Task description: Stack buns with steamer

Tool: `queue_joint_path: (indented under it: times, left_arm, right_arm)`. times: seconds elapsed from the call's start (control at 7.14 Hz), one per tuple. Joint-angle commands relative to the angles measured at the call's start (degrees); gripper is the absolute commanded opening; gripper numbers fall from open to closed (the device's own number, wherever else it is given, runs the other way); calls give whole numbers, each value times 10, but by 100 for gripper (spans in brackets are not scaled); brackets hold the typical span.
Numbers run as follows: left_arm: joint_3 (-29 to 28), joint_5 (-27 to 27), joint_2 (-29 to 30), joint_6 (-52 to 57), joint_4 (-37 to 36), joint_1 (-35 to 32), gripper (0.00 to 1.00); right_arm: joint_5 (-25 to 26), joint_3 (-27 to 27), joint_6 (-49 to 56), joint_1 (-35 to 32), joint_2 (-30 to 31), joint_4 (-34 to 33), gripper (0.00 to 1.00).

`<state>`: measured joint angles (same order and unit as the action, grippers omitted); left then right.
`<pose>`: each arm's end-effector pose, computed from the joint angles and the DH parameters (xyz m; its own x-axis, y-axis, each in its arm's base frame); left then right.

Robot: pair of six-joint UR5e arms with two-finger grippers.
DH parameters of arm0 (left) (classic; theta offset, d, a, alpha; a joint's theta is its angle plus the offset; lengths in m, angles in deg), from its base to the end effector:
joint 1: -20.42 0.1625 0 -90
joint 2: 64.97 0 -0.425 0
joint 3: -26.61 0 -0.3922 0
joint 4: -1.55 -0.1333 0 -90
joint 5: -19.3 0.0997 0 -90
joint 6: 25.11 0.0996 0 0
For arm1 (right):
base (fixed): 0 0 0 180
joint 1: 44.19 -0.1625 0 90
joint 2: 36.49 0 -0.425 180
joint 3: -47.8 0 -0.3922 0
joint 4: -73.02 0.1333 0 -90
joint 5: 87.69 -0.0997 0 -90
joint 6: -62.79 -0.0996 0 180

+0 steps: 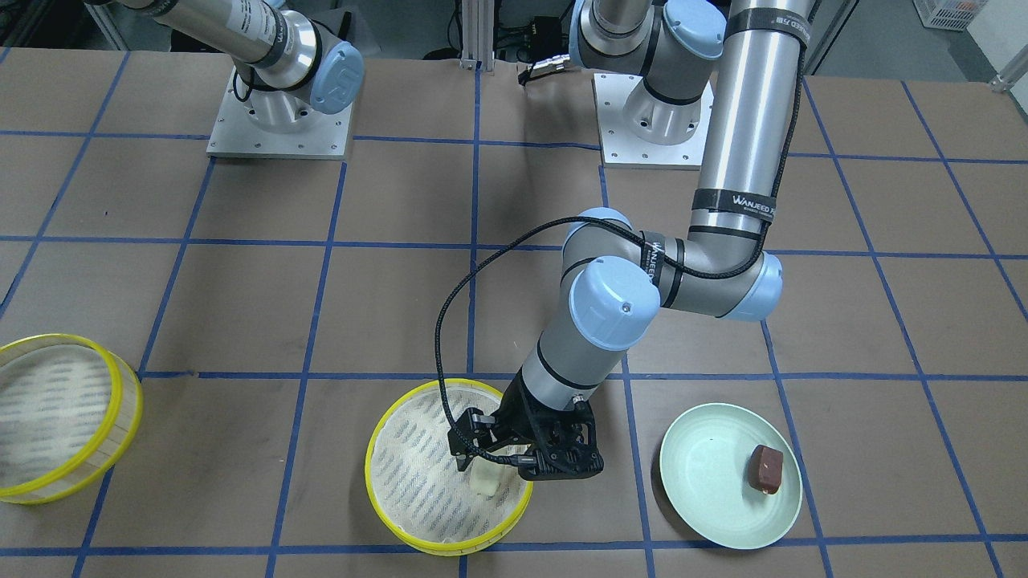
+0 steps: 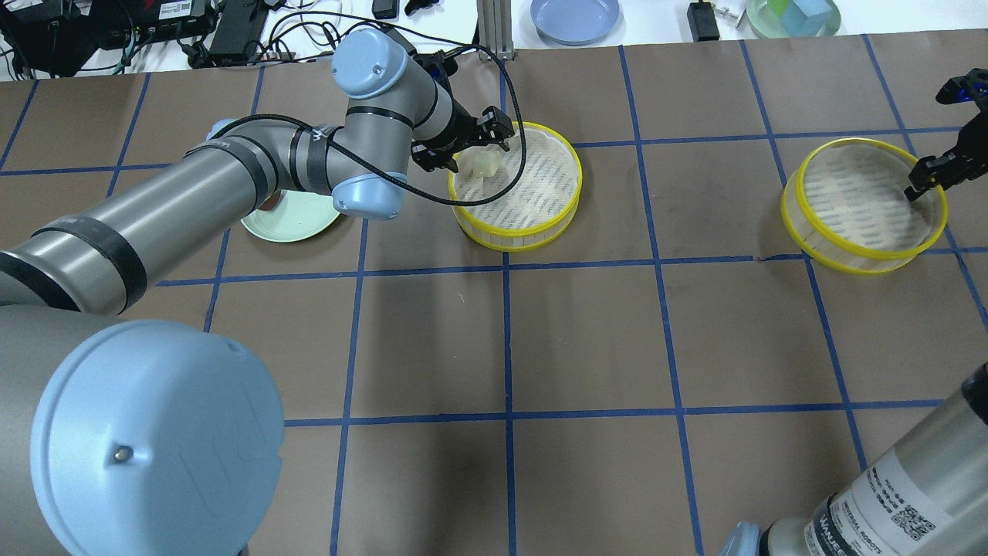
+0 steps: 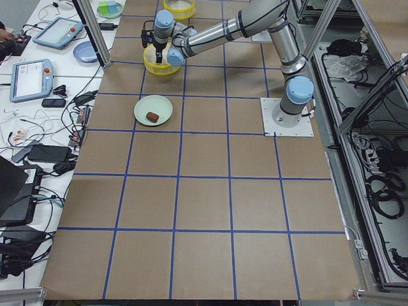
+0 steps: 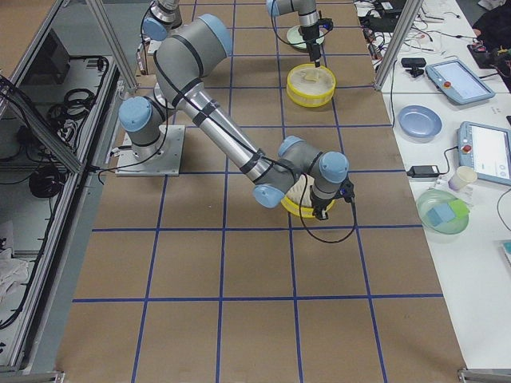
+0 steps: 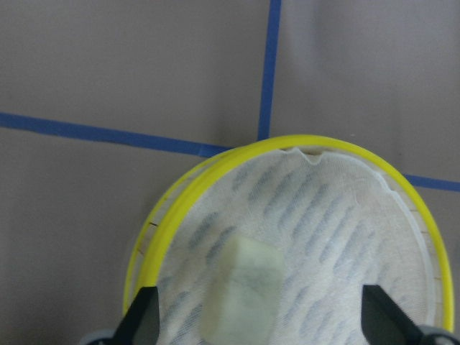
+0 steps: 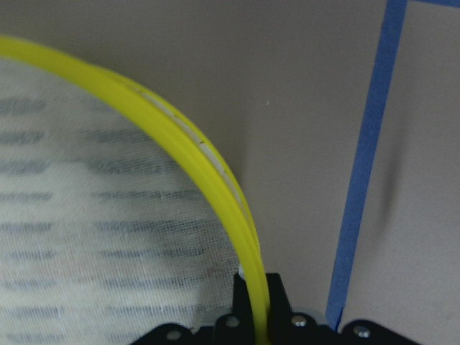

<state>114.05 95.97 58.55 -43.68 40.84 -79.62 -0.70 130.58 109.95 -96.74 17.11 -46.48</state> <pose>-0.2755 -0.6597 0.2575 -0.9476 -0.0616 0.3133 -0.1453 0.9570 -0.2512 -0.3126 -0.6359 0.2145 -0.9850 -0.1694 -0.0316 -0.1680 0.9849 -0.0423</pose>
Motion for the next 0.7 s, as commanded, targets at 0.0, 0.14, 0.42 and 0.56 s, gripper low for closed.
queue_joint_path:
  times: [0.0,0.14,0.42,0.56]
  left_arm:
    - [-6,63,-28,116,69,42,100]
    - [-6,67,-41,174,82,80,100]
    - [-4,112,-45,249,94,132,100]
    - [4,131,-35,312,92,156,100]
  right_arm:
    - [0,-2,-8,0,10,1,0]
    - [2,-2,-12,-5,21,6,0]
    - [12,-1,-70,-44,73,43,0]
    - [26,-1,-115,-81,94,53,0]
